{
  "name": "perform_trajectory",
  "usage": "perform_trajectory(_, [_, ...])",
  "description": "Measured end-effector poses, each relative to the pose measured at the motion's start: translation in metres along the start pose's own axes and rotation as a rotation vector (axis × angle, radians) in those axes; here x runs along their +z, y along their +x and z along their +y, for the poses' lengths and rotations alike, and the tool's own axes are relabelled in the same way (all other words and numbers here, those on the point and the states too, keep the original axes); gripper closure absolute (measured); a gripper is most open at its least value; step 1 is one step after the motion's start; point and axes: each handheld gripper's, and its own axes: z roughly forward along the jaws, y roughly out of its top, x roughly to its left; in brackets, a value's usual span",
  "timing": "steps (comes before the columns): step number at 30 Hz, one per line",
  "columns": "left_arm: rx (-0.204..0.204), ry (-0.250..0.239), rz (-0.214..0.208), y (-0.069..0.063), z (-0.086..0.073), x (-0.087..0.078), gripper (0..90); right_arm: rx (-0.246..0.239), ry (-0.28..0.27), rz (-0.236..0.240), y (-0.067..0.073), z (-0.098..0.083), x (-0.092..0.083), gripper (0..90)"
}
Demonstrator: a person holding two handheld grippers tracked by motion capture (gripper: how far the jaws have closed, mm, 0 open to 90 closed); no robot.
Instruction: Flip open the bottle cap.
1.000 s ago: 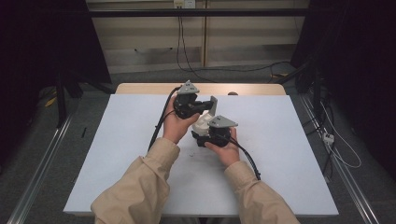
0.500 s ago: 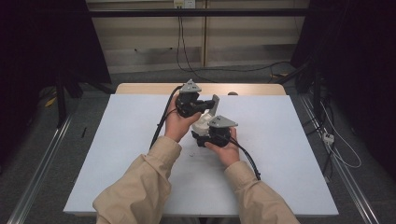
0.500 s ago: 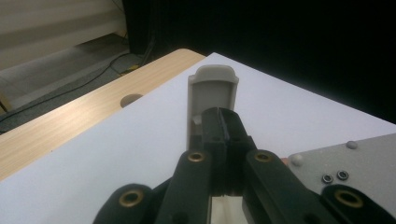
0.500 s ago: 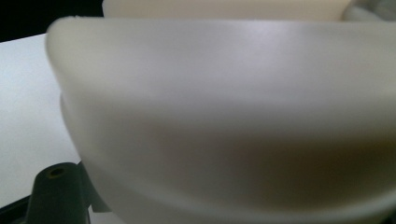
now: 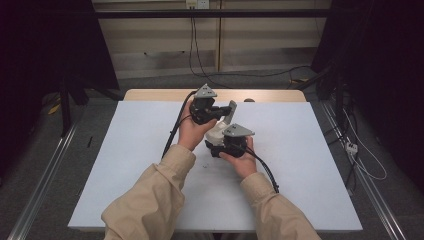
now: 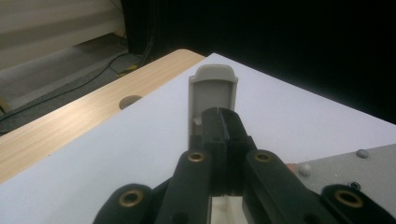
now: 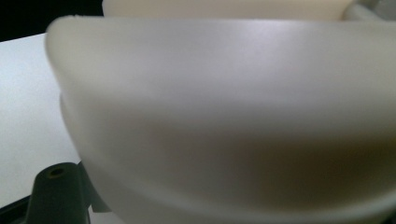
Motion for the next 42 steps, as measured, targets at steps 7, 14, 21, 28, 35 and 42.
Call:
perform_trajectory(7, [0.007,-0.001,0.000,0.001,0.002,0.001,90.0,-0.001,0.001,0.000,0.000,0.000,0.000,19.0])
perform_trajectory(14, [0.007,0.001,-0.002,0.001,0.002,0.002,90.0,-0.001,0.002,0.000,0.000,0.000,0.000,19.0])
perform_trajectory(21, [0.001,0.000,-0.005,0.002,0.002,0.005,90.0,-0.001,0.002,-0.001,0.000,0.000,0.000,19.0])
perform_trajectory(28, [-0.004,0.004,-0.007,0.003,0.001,0.008,90.0,-0.002,0.003,-0.001,0.000,0.000,0.000,19.0])
perform_trajectory(35, [-0.003,-0.001,-0.010,0.004,0.000,0.010,90.0,-0.002,0.003,0.000,0.000,0.000,0.000,19.0])
perform_trajectory(42, [-0.003,0.006,-0.012,0.005,-0.001,0.012,90.0,-0.003,0.004,0.001,0.000,0.000,0.000,19.0])
